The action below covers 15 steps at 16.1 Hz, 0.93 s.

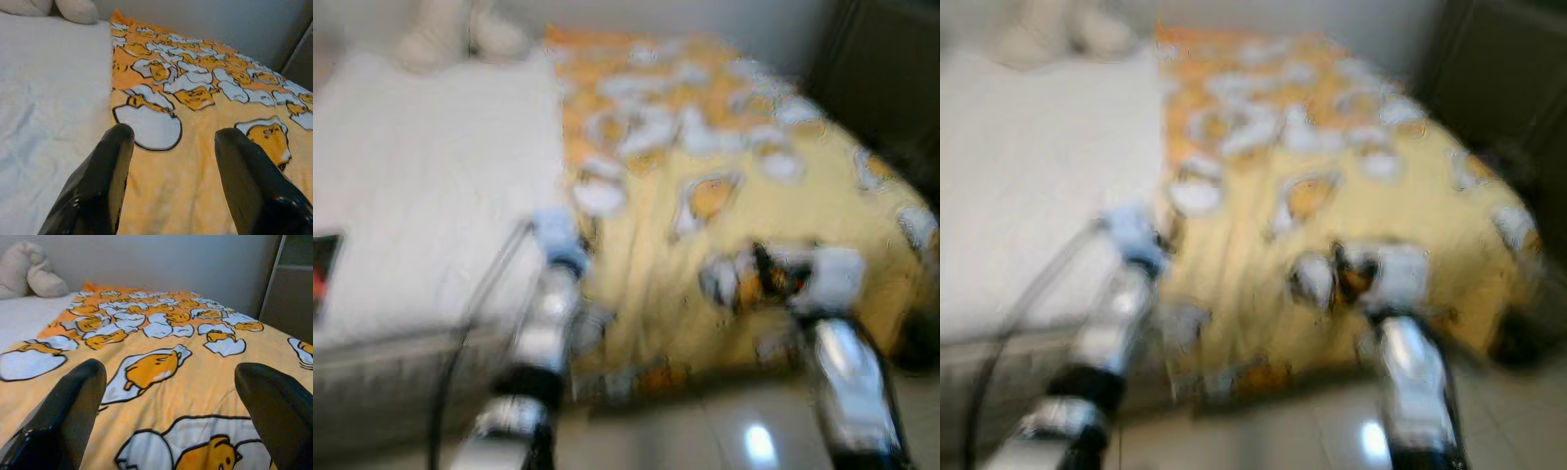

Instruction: Clean up the room

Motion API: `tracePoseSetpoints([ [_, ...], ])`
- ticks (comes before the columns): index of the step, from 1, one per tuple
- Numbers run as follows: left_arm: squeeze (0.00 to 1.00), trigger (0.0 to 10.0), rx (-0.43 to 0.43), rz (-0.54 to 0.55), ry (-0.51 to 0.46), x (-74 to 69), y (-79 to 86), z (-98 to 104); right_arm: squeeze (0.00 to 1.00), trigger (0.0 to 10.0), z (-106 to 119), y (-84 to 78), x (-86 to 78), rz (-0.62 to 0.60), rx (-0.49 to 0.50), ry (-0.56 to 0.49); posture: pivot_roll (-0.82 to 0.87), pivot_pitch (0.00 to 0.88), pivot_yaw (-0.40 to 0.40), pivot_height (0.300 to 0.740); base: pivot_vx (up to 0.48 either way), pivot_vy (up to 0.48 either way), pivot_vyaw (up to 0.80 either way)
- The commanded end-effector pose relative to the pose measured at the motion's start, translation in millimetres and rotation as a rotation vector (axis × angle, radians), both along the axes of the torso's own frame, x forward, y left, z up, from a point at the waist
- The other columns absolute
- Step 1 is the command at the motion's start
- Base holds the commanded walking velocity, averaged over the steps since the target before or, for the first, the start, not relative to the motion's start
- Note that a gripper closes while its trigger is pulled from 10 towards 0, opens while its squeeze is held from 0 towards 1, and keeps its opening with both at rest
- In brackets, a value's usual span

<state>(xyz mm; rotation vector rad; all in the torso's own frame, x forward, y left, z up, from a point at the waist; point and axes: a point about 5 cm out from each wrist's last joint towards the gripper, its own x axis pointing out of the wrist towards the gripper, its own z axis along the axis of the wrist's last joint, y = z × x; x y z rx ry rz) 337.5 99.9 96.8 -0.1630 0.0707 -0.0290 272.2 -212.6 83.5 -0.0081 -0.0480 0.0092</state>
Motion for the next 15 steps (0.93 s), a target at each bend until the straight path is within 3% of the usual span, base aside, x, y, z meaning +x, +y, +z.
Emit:
tracePoseSetpoints([
  [1, 0.00, 10.0, 0.015, 0.041, 0.000, 4.4, 11.6, 3.9, 0.00, 10.0, 5.0, 8.6, 3.8, 0.030, 0.010, -0.017, -0.01, 0.000, -0.019, 0.740, 0.375, -0.296, 0.50],
  [5, 0.00, 10.0, 0.035, 0.080, 0.034, 1.6, 15.1, -3.7, 0.00, 10.0, 0.6, 7.6, 1.5, 0.040, -0.001, 0.007, -0.01, 0.000, -0.018, 0.740, 0.394, -0.268, 0.48],
  [8, 0.00, 10.0, 0.078, 0.101, 0.030, 5.4, 20.5, -1.7, 0.00, 10.0, -3.0, 9.8, 2.1, 0.066, 0.014, 0.031, -0.01, 0.000, -0.017, 0.740, 0.406, -0.251, 0.46],
  [9, 0.00, 10.0, 0.076, 0.112, 0.073, 11.1, 24.6, -3.6, 0.00, 10.0, -6.3, 10.4, 2.4, 0.060, 0.008, 0.054, -0.01, 0.000, -0.018, 0.740, 0.000, 0.000, 0.00],
  [10, 0.00, 10.0, 0.066, 0.109, 0.055, 12.4, 25.8, -0.4, 0.00, 10.0, -6.1, 10.2, 1.7, 0.057, 0.008, 0.051, -0.01, 0.000, -0.018, 0.740, 0.000, 0.000, 0.00],
  [11, 0.00, 10.0, 0.096, 0.044, -0.031, 14.4, 21.1, 12.1, 0.00, 10.0, -5.4, 9.5, 0.8, 0.052, 0.009, 0.044, -0.01, 0.000, -0.018, 0.740, 0.480, 0.000, 0.00],
  [15, 0.00, 10.0, 0.077, 0.015, -0.047, 16.9, 12.3, 15.7, 0.00, 10.0, -5.8, 8.8, -0.3, 0.045, 0.013, 0.040, -0.02, 0.000, -0.013, 0.740, 0.480, 0.000, 0.00],
])
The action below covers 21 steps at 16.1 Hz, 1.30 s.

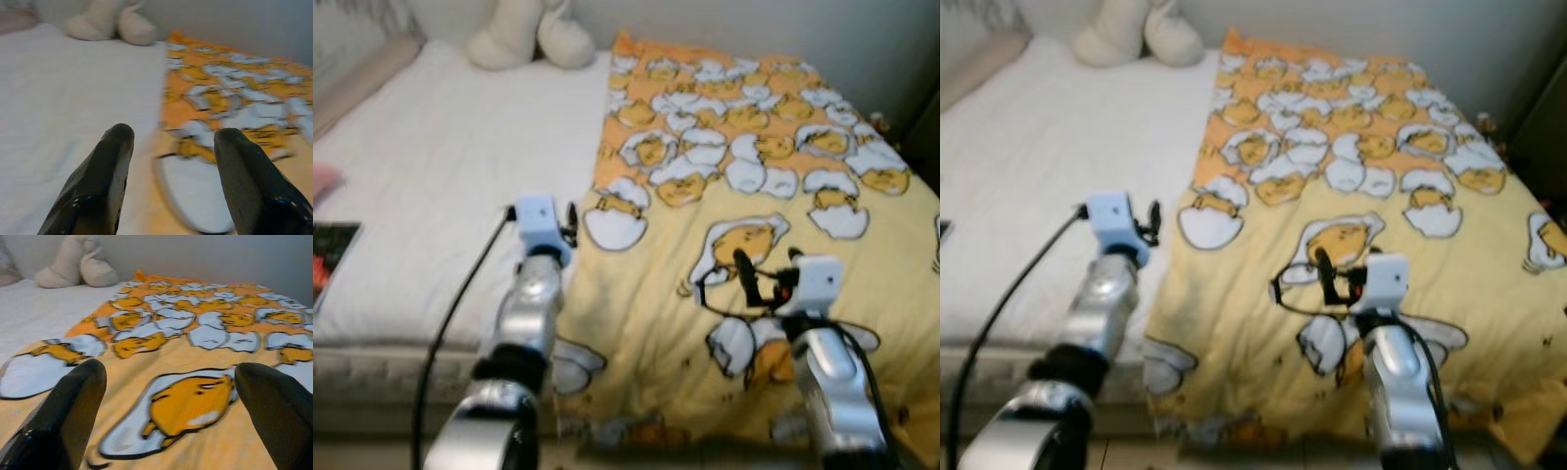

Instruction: Clean up the room

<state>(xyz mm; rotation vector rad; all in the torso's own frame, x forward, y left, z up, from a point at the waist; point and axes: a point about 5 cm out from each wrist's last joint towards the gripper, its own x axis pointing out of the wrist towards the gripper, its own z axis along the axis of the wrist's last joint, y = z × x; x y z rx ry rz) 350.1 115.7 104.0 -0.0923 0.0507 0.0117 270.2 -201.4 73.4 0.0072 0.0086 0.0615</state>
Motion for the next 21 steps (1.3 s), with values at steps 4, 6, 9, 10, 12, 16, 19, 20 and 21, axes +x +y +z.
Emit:
tracePoseSetpoints([
  [4, 0.00, 10.0, -0.001, -0.027, -0.023, 4.2, -6.5, 6.5, 0.00, 10.0, 2.1, -2.4, -2.0, -0.014, -0.001, -0.012, -0.03, 0.000, -0.008, 0.740, 0.480, 0.000, 0.00],
  [6, 0.00, 10.0, -0.001, -0.006, -0.008, 4.9, -4.8, 4.1, 0.00, 10.0, 0.8, -3.5, -5.7, -0.014, -0.004, -0.006, -0.04, 0.000, -0.009, 0.740, 0.480, 0.000, 0.00],
  [9, 0.00, 10.0, 0.028, -0.013, 0.004, 11.4, -6.7, 5.6, 0.00, 10.0, -0.2, -4.2, -12.9, -0.009, -0.008, 0.006, -0.06, 0.000, -0.025, 0.740, 0.480, 0.000, 0.00],
  [10, 0.00, 10.0, 0.023, -0.032, 0.076, 17.4, -9.9, 2.3, 0.00, 10.0, -0.6, -3.9, -23.2, 0.002, -0.021, 0.017, -0.10, 0.000, -0.042, 0.740, 0.480, 0.000, 0.00],
  [12, 0.00, 10.0, 0.009, -0.098, 0.165, 24.9, -19.2, 1.8, 0.00, 10.0, -0.8, -2.6, -61.6, 0.024, -0.045, 0.065, -0.17, 0.003, -0.055, 0.740, 0.000, 0.000, 0.00],
  [16, 0.00, 10.0, 0.004, -0.206, 0.260, 19.6, -54.2, -6.6, 0.00, 10.0, -3.8, -2.1, -128.2, 0.018, -0.068, 0.198, -0.33, 0.172, -0.067, 0.740, 0.000, 0.000, 0.00],
  [19, 0.00, 10.0, 0.005, -0.249, 0.152, 20.2, -76.5, 8.8, 0.00, 10.0, 5.7, 0.4, -161.6, -0.003, -0.074, 0.263, -0.37, 0.235, -0.086, 0.740, 0.000, 0.000, 0.00],
  [20, 0.00, 10.0, 0.113, -0.259, 0.128, 18.0, -82.2, 8.7, 0.00, 10.0, 5.7, -0.6, -168.6, -0.012, -0.070, 0.290, -0.36, 0.245, -0.094, 0.740, 0.000, 0.000, 0.00],
  [21, 0.00, 10.0, 0.207, -0.212, 0.155, 13.6, -76.4, -2.9, 0.00, 10.0, 5.5, 0.9, -171.4, -0.005, -0.065, 0.307, -0.35, 0.252, -0.094, 0.740, 0.000, 0.000, 0.00],
])
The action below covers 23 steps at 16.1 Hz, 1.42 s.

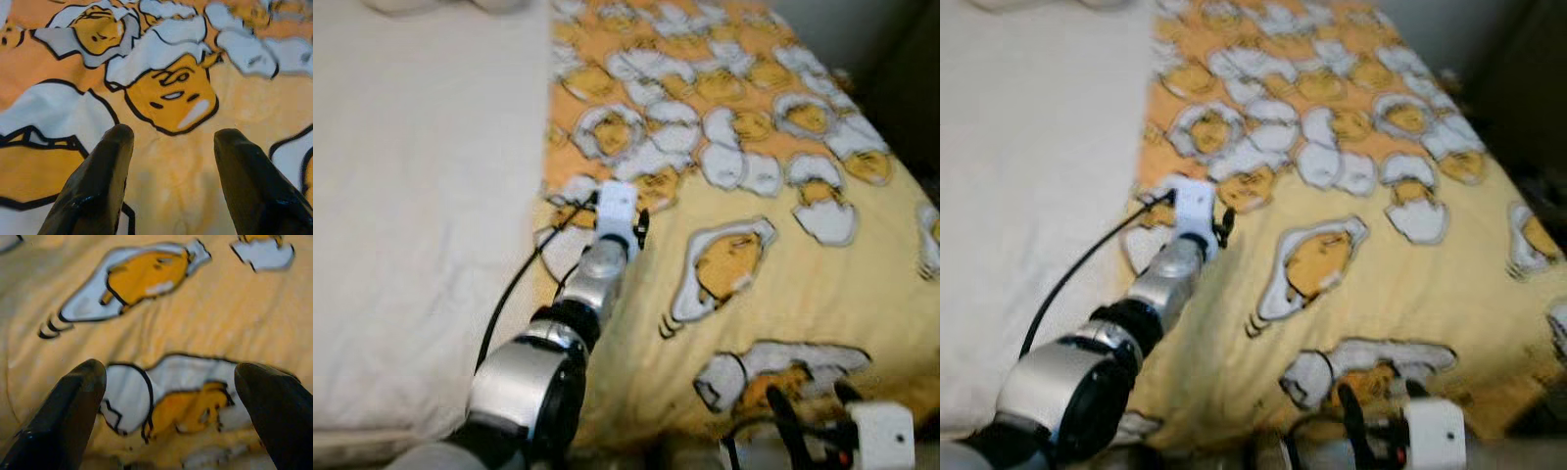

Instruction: Clean up the room

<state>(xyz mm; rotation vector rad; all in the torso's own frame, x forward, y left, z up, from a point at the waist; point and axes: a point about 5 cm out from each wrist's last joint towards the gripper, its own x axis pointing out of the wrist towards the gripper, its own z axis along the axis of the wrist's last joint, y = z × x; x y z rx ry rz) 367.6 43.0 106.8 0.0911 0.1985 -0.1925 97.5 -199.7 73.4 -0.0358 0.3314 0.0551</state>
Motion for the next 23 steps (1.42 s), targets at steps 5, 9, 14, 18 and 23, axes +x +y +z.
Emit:
tracePoseSetpoints([
  [5, 0.00, 10.0, 0.119, -0.032, 0.172, -40.5, 4.3, -64.6, 0.00, 10.0, 6.9, 4.4, -0.9, 0.026, -0.002, 0.025, -0.33, 0.259, -0.103, 0.740, 0.000, 0.000, 0.00],
  [9, 0.00, 10.0, -0.078, -0.171, 0.402, -86.7, -30.6, -102.6, 0.00, 10.0, 6.0, -0.1, 3.6, 0.030, -0.008, 0.035, -0.31, 0.241, -0.101, 0.740, 0.000, 0.000, 0.00],
  [14, 0.00, 10.0, -0.202, -0.325, 0.450, -111.2, -60.4, -107.5, 0.00, 10.0, 5.7, -5.6, 3.1, 0.024, -0.016, 0.039, -0.30, 0.234, -0.097, 0.740, 0.000, 0.000, 0.00],
  [18, 0.00, 10.0, -0.131, -0.292, 0.224, -117.7, -42.5, -95.9, 0.00, 10.0, -0.5, -10.0, 16.3, 0.044, -0.030, 0.031, -0.24, 0.184, -0.099, 0.740, 0.000, 0.000, 0.00],
  [23, 0.00, 10.0, -0.269, -0.208, -0.166, -85.6, 1.0, 0.7, 0.00, 10.0, 8.6, -10.0, 67.2, 0.047, 0.003, -0.122, -0.13, 0.033, -0.060, 0.740, 0.000, 0.000, 0.00],
])
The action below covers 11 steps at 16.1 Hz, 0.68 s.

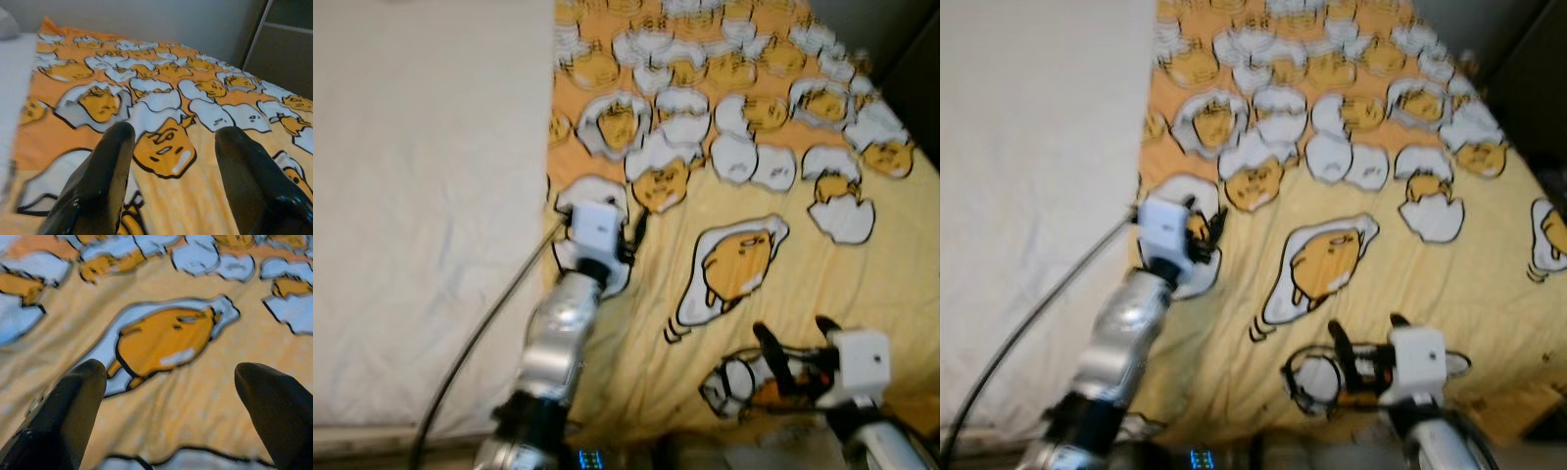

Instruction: Clean up the room

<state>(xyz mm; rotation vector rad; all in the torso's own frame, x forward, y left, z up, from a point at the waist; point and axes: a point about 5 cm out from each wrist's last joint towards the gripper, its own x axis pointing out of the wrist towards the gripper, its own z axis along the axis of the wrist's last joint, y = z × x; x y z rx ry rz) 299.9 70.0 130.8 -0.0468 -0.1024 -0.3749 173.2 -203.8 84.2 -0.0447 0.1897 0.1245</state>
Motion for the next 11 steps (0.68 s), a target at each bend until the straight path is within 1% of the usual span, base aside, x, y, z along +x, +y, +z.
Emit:
tracePoseSetpoints([
  [1, 0.00, 10.0, -0.081, -0.043, 0.089, -18.3, -17.9, -11.4, 0.00, 10.0, -4.8, -6.4, 7.7, -0.035, 0.022, -0.008, -0.07, 0.000, -0.051, 0.740, 0.000, 0.000, 0.00],
  [2, 0.00, 10.0, -0.063, -0.015, 0.052, -11.0, -8.3, -2.8, 0.00, 10.0, -7.1, -5.3, 24.4, -0.038, 0.043, -0.030, -0.03, 0.000, -0.049, 0.740, 0.000, 0.000, 0.00],
  [3, 0.00, 10.0, -0.027, 0.049, 0.027, -3.8, 4.2, -0.9, 0.00, 10.0, -6.8, -2.4, 35.8, -0.035, 0.062, -0.047, -0.01, 0.000, -0.045, 0.740, 0.000, 0.000, 0.00],
  [4, 0.00, 10.0, 0.068, 0.208, 0.032, 4.0, 37.5, -7.0, 0.00, 10.0, 1.5, 4.1, 61.4, -0.033, 0.103, -0.100, 0.03, 0.000, -0.037, 0.740, 0.000, 0.000, 0.00],
  [5, 0.00, 10.0, 0.102, 0.254, 0.054, 1.8, 53.5, -11.7, 0.00, 10.0, 8.7, 6.3, 75.7, -0.038, 0.120, -0.137, 0.05, 0.000, -0.035, 0.740, 0.000, 0.000, 0.00],
  [6, 0.00, 10.0, 0.087, 0.268, 0.097, -7.1, 65.6, -19.5, 0.00, 10.0, 15.8, 6.9, 85.9, -0.046, 0.131, -0.176, 0.07, 0.000, -0.029, 0.740, 0.000, 0.000, 0.00],
  [7, 0.00, 10.0, 0.077, 0.283, 0.119, -11.2, 71.6, -23.3, 0.00, 10.0, 18.9, 7.5, 90.0, -0.047, 0.131, -0.193, 0.07, 0.000, -0.027, 0.740, 0.000, 0.000, 0.00],
  [8, 0.00, 10.0, 0.064, 0.321, 0.149, -14.4, 80.6, -26.9, 0.00, 10.0, 21.0, 8.9, 98.7, -0.045, 0.134, -0.221, 0.09, 0.000, -0.025, 0.740, 0.000, 0.000, 0.77],
  [9, 0.00, 10.0, 0.056, 0.332, 0.154, -13.4, 82.3, -27.2, 0.00, 10.0, 20.8, 9.1, 101.8, -0.048, 0.137, -0.228, 0.09, 0.000, -0.025, 0.740, 0.000, 0.000, 0.77],
  [11, 0.00, 10.0, 0.087, 0.320, 0.099, -2.1, 75.6, -20.4, 0.00, 10.0, 11.8, 15.3, 107.5, -0.046, 0.153, -0.214, 0.09, 0.000, -0.024, 0.740, 0.000, -0.476, 0.67],
])
